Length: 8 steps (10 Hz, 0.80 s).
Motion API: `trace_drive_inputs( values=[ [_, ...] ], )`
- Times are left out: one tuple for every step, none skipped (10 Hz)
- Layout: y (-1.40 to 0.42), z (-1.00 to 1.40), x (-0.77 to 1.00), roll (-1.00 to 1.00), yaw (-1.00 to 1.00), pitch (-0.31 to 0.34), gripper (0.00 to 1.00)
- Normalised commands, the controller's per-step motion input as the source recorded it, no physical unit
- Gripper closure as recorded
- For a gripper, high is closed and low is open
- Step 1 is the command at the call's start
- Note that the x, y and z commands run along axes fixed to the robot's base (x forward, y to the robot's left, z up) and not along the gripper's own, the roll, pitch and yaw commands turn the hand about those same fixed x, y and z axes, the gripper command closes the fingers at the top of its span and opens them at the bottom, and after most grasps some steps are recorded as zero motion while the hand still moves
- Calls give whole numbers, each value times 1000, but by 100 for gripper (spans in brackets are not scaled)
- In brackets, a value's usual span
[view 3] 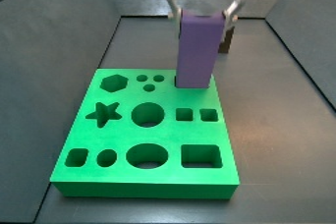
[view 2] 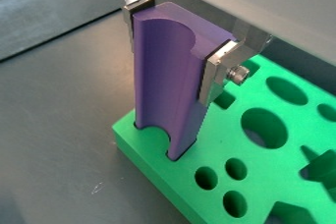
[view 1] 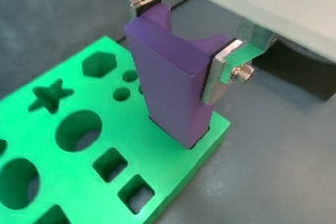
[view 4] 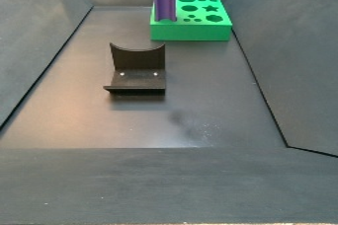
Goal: Pick up the arch object. Move up. Place the arch object on the fixture. Regrasp the arch object. Move to above the board. Insert the arch object.
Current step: Insert the arch object.
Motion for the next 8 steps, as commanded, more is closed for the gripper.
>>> trace_drive_inputs(
  values=[
    [43, -863, -29, 23, -49, -184, 100],
    [57, -946, -14, 24, -14, -149, 100],
    [60, -1000, 0, 0, 0, -121, 100],
    [109, -971, 0, -7, 0, -130, 100],
    [0, 0, -34, 0, 0, -84, 100],
    [0, 0, 0, 0, 0, -11, 100],
    [60, -83, -37, 107, 0, 0, 100],
    [0, 0, 0, 23, 0, 0, 100]
  ],
)
